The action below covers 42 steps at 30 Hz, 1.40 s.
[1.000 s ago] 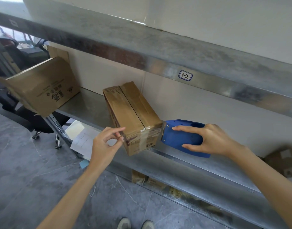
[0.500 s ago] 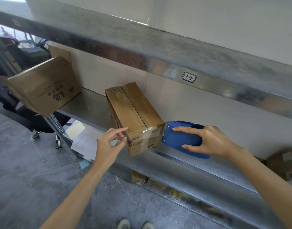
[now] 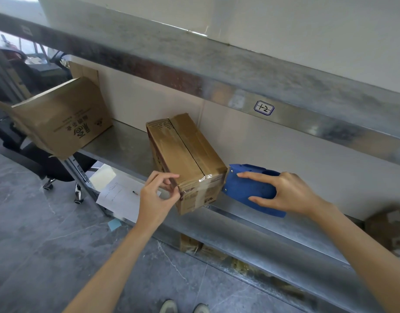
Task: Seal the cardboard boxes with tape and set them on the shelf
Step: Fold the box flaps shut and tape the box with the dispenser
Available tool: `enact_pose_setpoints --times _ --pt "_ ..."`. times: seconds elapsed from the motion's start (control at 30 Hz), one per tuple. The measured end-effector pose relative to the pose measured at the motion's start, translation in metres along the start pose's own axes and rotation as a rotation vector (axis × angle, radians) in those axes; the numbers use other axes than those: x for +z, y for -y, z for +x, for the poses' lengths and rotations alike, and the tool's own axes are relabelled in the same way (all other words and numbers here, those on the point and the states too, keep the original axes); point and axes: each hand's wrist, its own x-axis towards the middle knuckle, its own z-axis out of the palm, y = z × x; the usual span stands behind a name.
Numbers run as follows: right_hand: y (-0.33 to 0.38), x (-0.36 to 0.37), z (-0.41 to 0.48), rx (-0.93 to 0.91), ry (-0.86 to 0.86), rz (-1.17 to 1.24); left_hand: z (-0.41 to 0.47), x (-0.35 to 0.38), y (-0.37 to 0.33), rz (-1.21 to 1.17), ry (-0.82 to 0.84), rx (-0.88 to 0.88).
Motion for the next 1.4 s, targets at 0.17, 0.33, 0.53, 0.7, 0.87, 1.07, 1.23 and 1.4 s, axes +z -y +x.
enact_pose_setpoints --times 0.17,0.33,0.53,0.7,0.87,1.07,1.23,1.4 --pt "0.003 -0.001 0.002 0.009 -0.026 0.012 -0.001 0.000 0.011 0.069 -0.037 0.046" --pt "0.001 0.001 0.001 0.005 -0.053 -0.007 0.003 0.007 0.015 0.086 -0.062 0.089" --pt "-0.001 0.003 0.002 -0.001 -0.049 -0.045 0.010 0.010 0.021 0.052 -0.071 0.061" --pt "-0.004 0.006 0.003 -0.002 -0.040 -0.074 0.011 0.008 0.024 0.250 -0.066 0.084" --pt "-0.005 0.007 0.003 0.008 -0.051 -0.064 0.012 0.010 0.025 0.251 -0.061 0.095" --pt "-0.005 0.007 0.002 0.006 -0.035 -0.067 0.007 0.006 0.026 0.231 -0.022 0.127" --pt "-0.006 0.006 -0.001 -0.004 -0.031 -0.069 -0.002 0.012 0.025 0.258 -0.024 0.143" --pt "-0.007 0.005 -0.005 -0.008 -0.035 -0.065 -0.002 0.018 0.026 0.294 -0.078 0.131"
